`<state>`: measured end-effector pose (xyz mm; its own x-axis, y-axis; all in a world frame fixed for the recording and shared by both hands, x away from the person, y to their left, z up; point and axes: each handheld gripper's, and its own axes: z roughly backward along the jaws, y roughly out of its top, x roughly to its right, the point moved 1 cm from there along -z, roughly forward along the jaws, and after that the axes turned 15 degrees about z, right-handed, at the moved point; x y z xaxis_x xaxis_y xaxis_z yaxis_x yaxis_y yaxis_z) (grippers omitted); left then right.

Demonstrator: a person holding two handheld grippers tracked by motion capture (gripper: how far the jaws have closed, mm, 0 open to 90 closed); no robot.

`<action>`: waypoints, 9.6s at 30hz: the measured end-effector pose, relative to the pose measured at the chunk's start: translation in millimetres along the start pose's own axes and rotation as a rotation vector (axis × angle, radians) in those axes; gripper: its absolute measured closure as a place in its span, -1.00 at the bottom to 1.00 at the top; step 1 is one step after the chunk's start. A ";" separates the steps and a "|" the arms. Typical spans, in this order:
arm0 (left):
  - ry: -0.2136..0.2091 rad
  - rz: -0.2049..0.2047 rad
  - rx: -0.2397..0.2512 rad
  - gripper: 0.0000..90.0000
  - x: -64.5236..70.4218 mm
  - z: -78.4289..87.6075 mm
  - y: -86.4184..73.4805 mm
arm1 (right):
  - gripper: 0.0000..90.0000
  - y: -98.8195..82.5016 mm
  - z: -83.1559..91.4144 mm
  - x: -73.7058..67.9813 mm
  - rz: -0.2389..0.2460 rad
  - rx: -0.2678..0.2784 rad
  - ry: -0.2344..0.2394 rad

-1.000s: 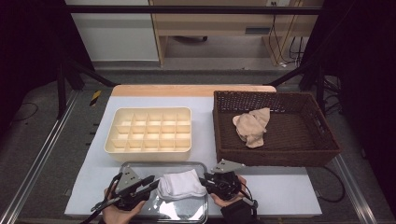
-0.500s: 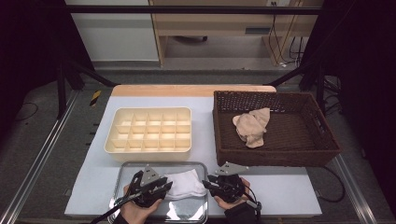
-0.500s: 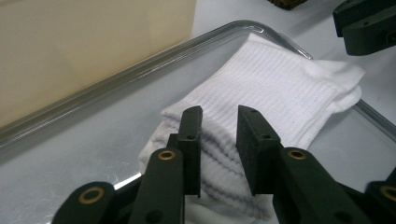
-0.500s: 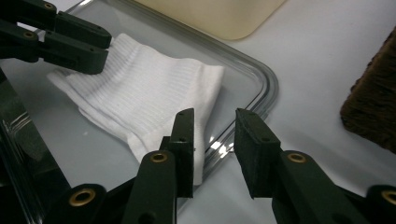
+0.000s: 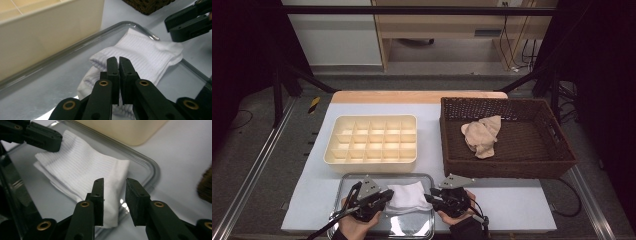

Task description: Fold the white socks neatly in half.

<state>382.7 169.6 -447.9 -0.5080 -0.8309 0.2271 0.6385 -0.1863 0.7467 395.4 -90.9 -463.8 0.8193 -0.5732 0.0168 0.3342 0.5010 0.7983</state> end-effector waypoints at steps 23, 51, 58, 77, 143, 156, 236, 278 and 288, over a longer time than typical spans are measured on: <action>0.082 -0.021 0.013 0.36 -10.8 8.5 -10.3 | 0.51 -8.4 -9.1 -6.1 -0.007 -0.042 0.017; -0.006 0.002 -0.012 0.23 -17.4 -22.6 -7.0 | 0.74 -7.2 -5.6 5.9 -0.013 -0.086 -0.026; -0.041 -0.009 0.084 0.20 -8.4 3.1 12.6 | 0.58 -8.2 11.7 14.7 -0.045 -0.020 -0.044; -0.054 -0.043 -0.016 0.88 15.0 -45.0 0.3 | 0.50 -16.9 9.5 14.4 -0.053 -0.025 -0.032; 0.032 0.015 -0.035 0.97 -44.7 7.3 -25.1 | 0.83 40.4 -15.0 -28.7 0.091 0.044 0.154; 0.034 0.003 -0.035 0.98 -44.0 4.1 -26.0 | 0.81 61.6 -58.7 -57.0 0.191 0.029 0.231; -0.136 0.187 -0.106 -0.12 -43.0 6.9 -30.6 | 0.70 29.8 -49.4 -53.5 0.111 -0.061 0.198; -0.075 0.100 0.087 0.42 -57.7 56.7 19.0 | 0.21 -37.5 55.0 42.9 -0.042 -0.063 -0.244; -0.036 0.103 0.127 0.42 -66.4 63.3 33.9 | 0.06 -42.2 62.2 49.3 -0.076 -0.056 -0.288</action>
<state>401.5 251.7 -398.1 -0.4657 -0.8222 0.3273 0.6110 -0.0312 0.7910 392.7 -180.7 -459.2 0.6281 -0.7664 0.1347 0.4213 0.4804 0.7692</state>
